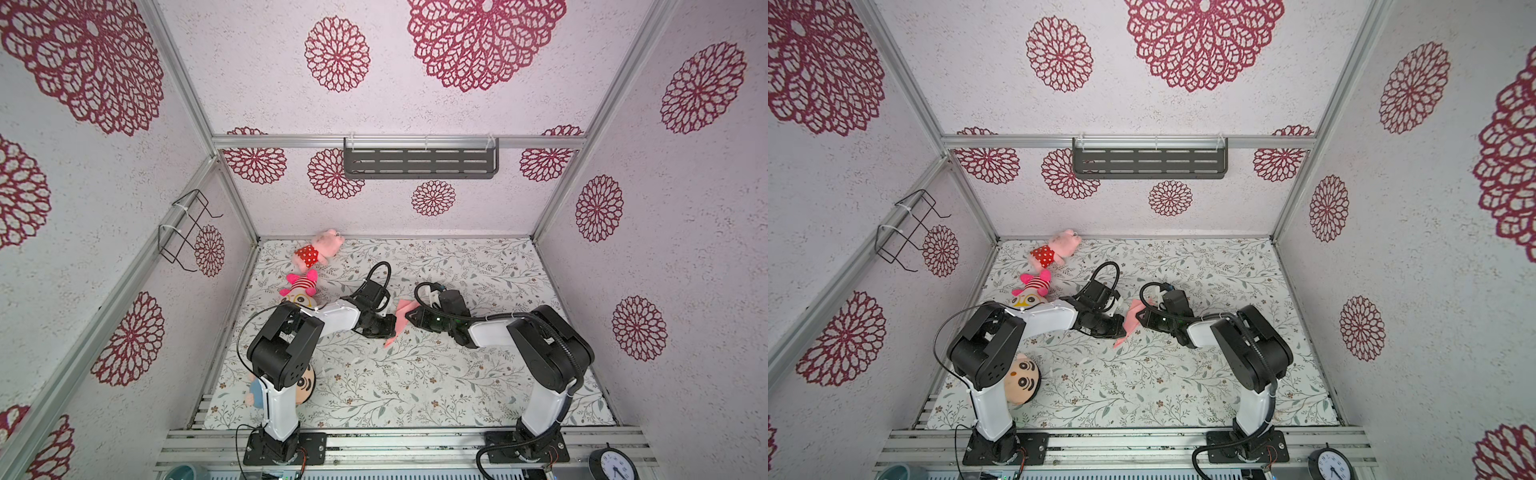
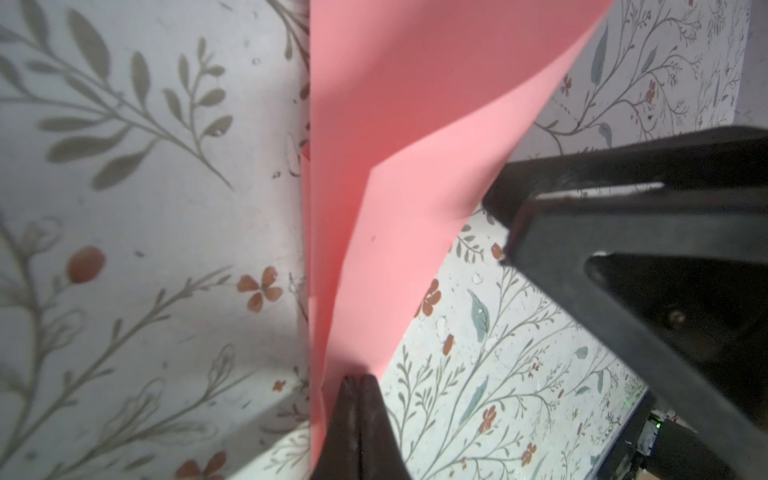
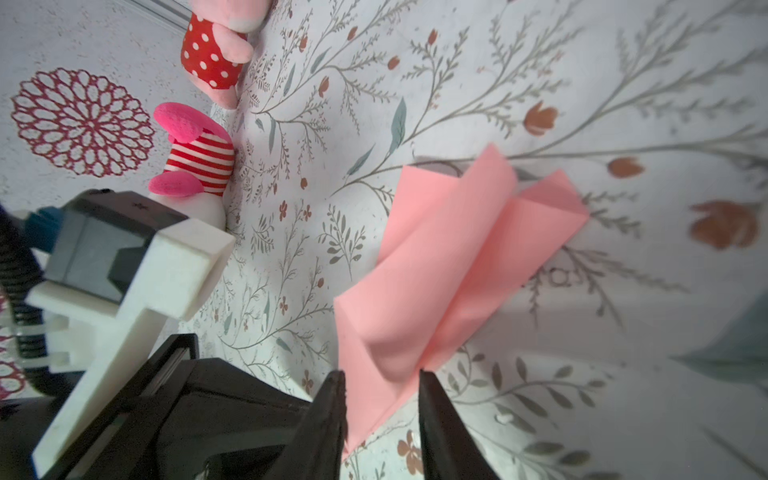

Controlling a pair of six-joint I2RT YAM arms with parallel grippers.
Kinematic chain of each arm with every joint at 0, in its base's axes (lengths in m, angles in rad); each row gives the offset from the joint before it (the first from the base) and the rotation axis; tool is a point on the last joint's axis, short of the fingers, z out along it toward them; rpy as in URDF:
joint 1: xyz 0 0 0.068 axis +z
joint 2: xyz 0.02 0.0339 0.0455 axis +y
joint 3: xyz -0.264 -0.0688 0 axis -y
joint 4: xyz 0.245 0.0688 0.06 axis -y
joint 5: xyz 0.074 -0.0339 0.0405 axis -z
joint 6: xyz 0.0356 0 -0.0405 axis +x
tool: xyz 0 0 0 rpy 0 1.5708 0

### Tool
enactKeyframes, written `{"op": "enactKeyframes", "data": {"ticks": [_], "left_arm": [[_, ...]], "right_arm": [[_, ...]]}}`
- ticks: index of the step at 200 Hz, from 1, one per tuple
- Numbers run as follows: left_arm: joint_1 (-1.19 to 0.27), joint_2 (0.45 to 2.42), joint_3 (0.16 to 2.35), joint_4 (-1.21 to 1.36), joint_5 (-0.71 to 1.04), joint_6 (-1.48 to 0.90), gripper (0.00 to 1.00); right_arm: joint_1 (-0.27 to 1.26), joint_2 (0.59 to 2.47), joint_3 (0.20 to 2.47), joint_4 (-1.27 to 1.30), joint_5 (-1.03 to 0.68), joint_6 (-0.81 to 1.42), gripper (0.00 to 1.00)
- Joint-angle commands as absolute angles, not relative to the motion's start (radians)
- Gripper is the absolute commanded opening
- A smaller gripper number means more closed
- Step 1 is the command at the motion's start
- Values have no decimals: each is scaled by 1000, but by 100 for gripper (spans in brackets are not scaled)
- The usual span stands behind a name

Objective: Fold a paper plane with a square sheet of paper (pick it up from the middle)
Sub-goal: 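Open the right gripper and draw it back from the pink plane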

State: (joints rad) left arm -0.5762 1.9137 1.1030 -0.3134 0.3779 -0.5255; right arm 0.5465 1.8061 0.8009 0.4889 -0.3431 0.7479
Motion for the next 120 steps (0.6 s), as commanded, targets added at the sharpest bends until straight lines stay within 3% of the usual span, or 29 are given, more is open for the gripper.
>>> {"op": "enactKeyframes", "data": {"ticks": [1,48,120], "left_arm": [[-582,1927,1117,-327,357,-511,0],[-583,1927,1114,-327,356,-515,1],[-582,1914,1106,-318,351,-527,6]], "right_arm": [[529,1769,860,346,-287,595,37],[525,1822,960,287,-415,505,37],[523,1908,1006,321,-470,530,33]]}}
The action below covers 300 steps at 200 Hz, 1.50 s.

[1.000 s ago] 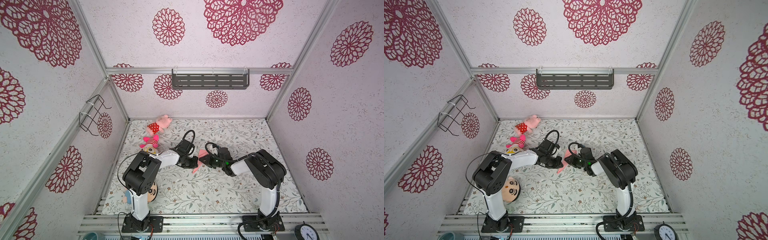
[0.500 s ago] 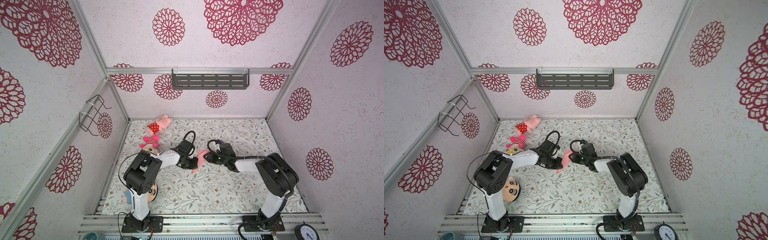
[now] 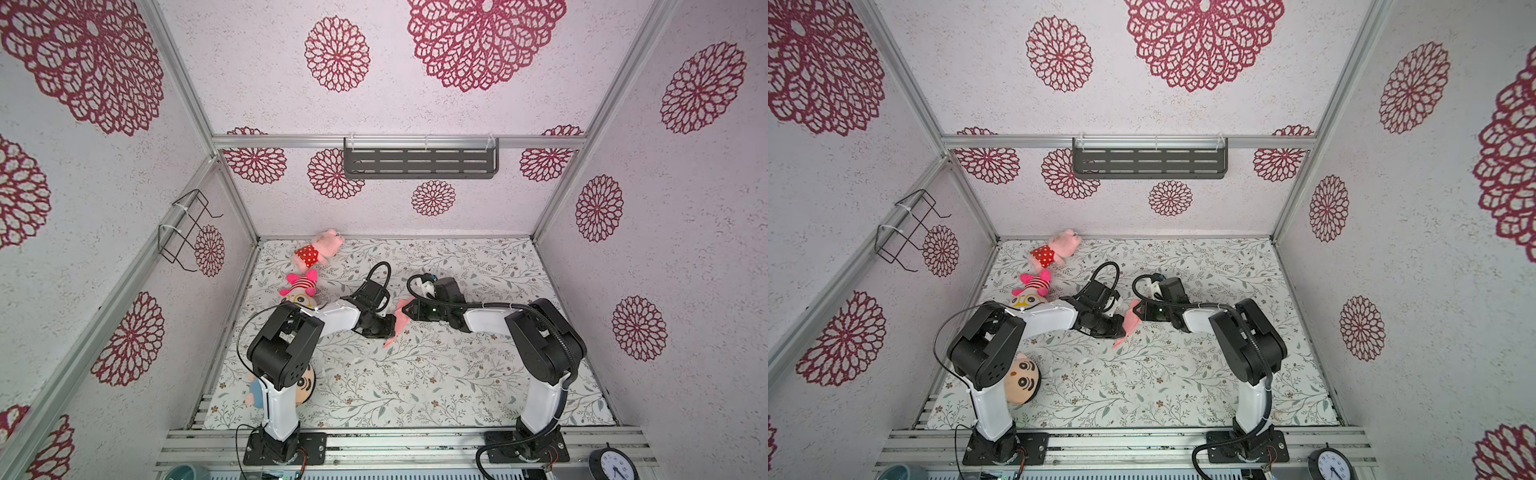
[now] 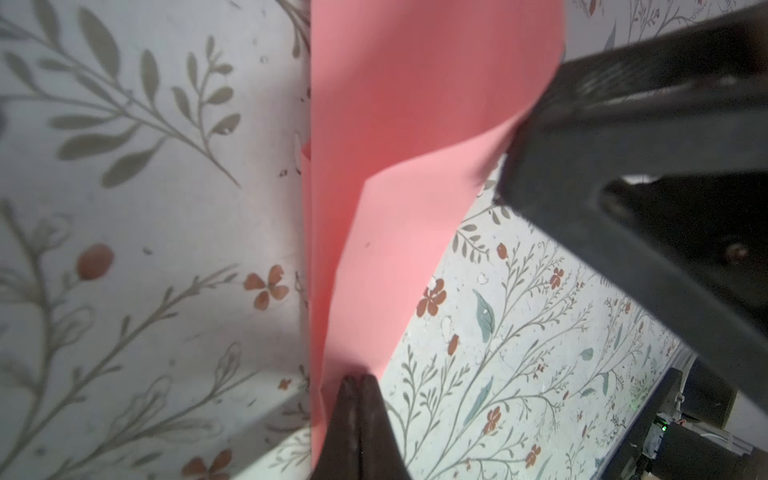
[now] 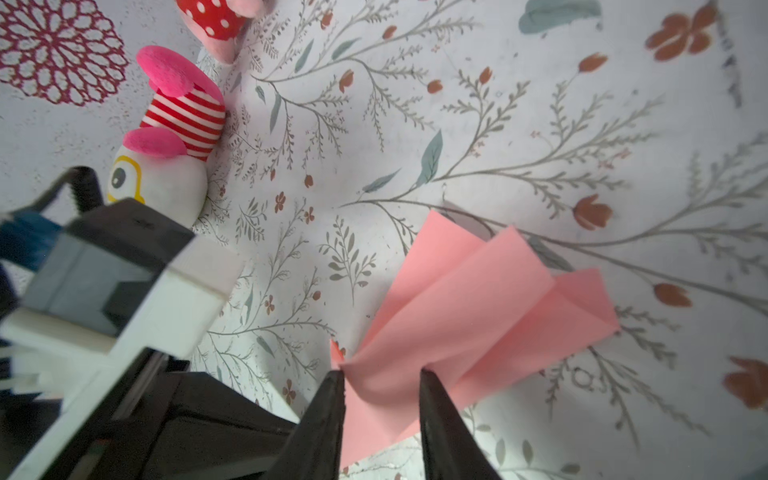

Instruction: Fold a paper plane with a square sheet of paper (pick it up from the middle)

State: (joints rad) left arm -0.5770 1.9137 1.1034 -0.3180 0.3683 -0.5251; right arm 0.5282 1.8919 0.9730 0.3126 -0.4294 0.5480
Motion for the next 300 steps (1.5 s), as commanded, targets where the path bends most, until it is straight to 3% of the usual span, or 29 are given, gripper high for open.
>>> {"op": "enactKeyframes", "data": {"ticks": [1,133,186,254,300], "left_arm": [[-582,1913,1106,-318,351,-527,6],[-583,1920,1114,-310,362,-532,8],[-580,1918,1112,-300,362,-531,7],[-529,1861,1043,-35,481,-649,14],[-507,1905,1064,-19,436,-673,12]], "right_arm": [[524,1909,1007,321,-470,531,33],[535,2008,1128,61,-326,523,24],[582,2047,1198,-130,-169,504,26],[636,2087,1237,-264,-44,495,26],[646,2093,1236,-257,-48,502,27]]}}
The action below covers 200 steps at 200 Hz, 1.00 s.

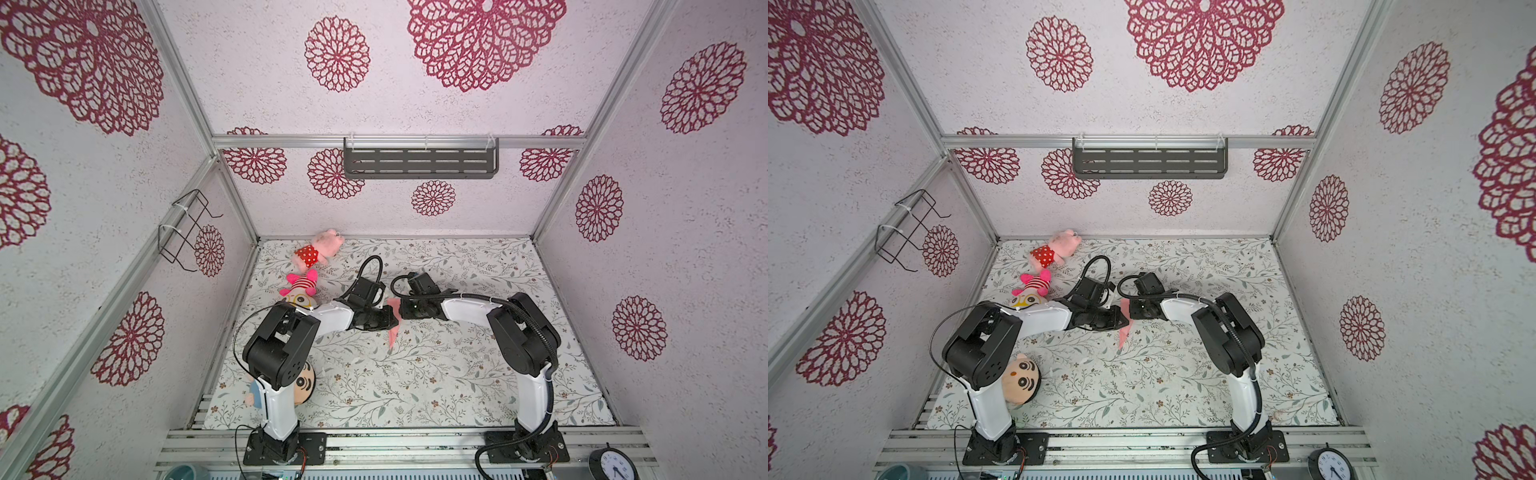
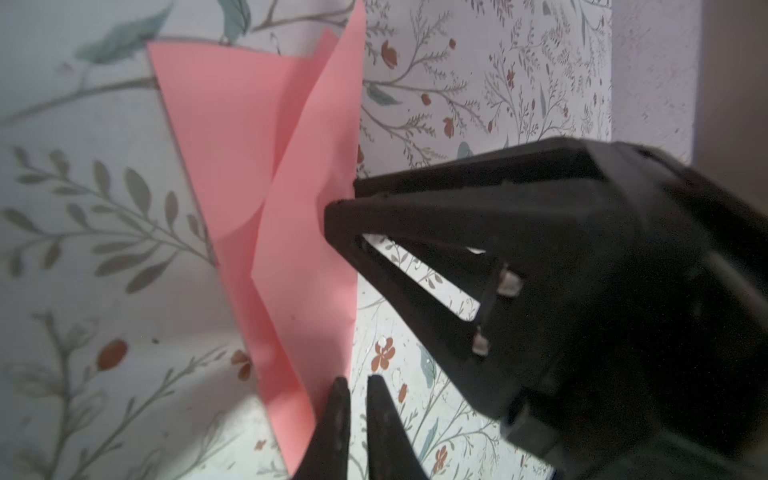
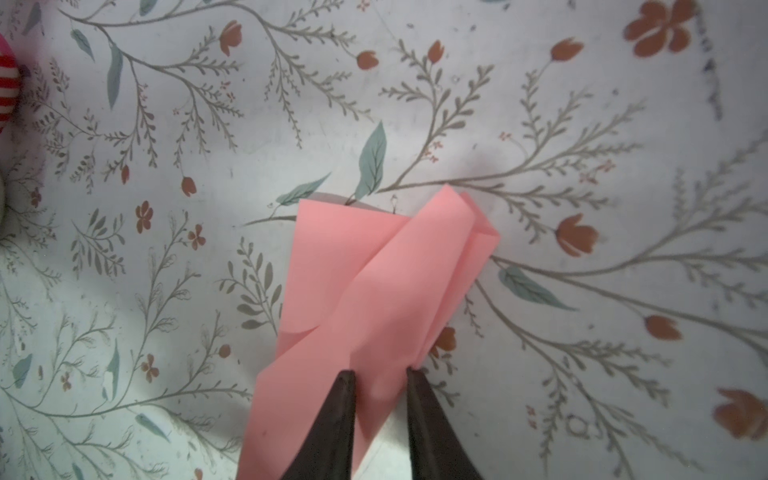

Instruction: Fold a paper plane with a square sheet of paper (pick it up from the middle)

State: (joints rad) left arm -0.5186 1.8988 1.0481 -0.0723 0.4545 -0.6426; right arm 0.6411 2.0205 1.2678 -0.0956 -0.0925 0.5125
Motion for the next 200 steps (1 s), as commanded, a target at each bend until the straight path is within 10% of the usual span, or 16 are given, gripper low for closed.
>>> {"op": "enactKeyframes", "data": {"ticks": [1,200], "left_arm": [[-507,1907,1065,-20,436,-673,12],[-503,2000,1048,-117,333,-709,1]], "right_arm": [[646,2093,1236,-257,-48,503,27],[553,1853,1062,227,-385,537,33]]}}
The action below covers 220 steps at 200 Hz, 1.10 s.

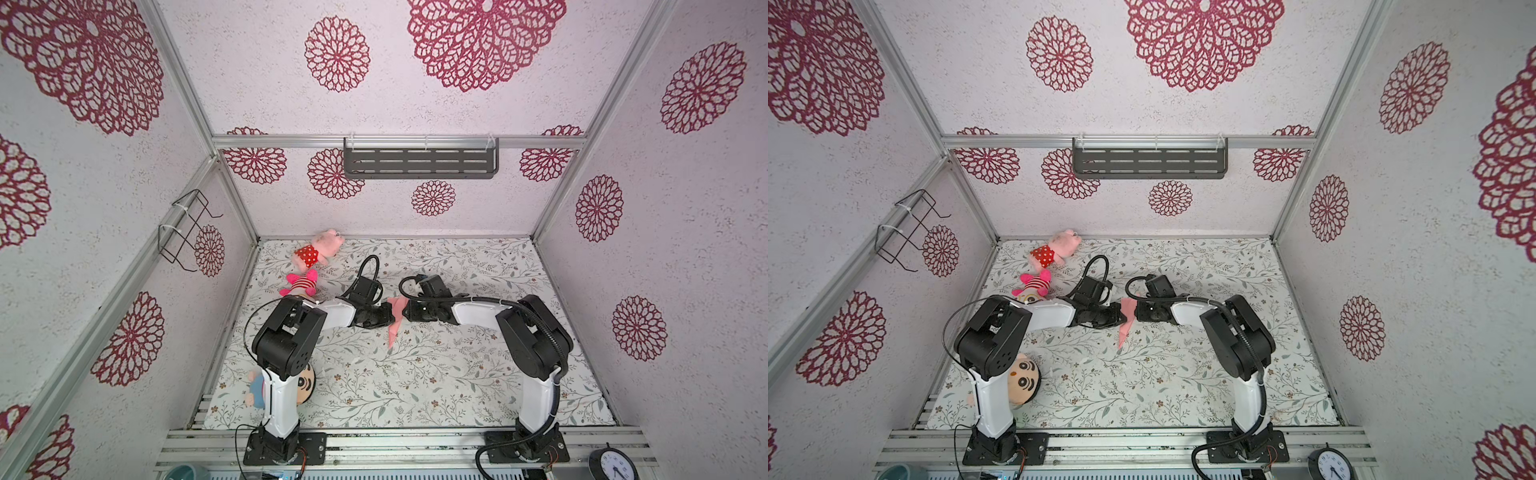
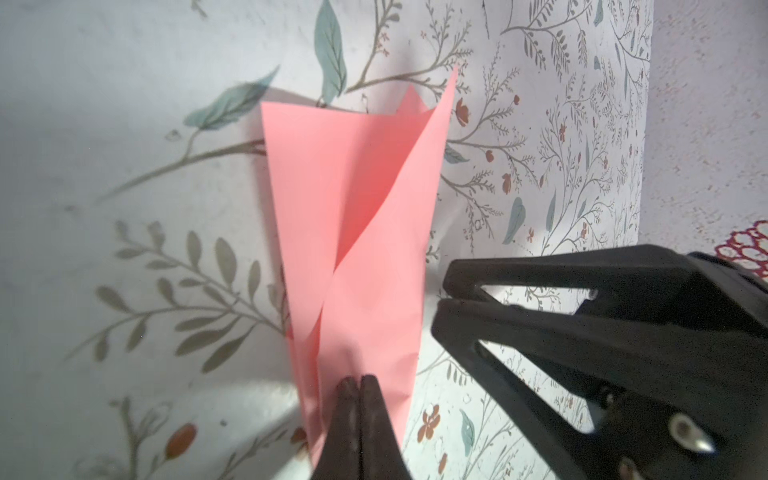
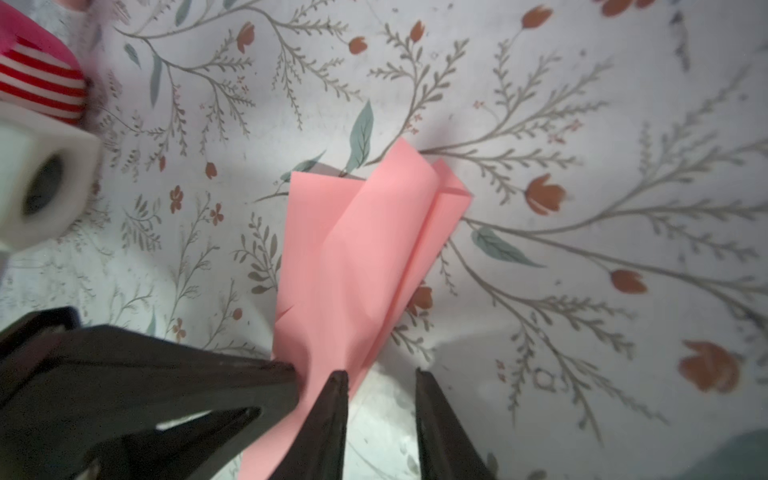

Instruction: Fold a paper plane with a square sheet of paper (pick it up from the middle)

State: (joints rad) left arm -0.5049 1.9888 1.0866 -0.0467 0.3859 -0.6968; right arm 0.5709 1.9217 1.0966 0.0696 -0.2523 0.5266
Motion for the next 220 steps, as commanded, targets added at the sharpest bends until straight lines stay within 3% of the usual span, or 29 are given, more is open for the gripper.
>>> {"op": "enactKeyframes", "data": {"ticks": [1,33,80,220], "left_arm": [[-503,2001,1049,-118,333,-709,1],[-503,2002,1055,-141,318,-699,0],[-503,1999,1056,-159,303,-692,0],[-503,2004,1045,-195,278,-677,0]], "right_arm": [[553,1854,1061,230,-389,538,32],[549,1919,1055,316,-507,579,23],[521,2007,1091,361,-547,614,9],[380,2207,1155,435,-607,659,9]]}}
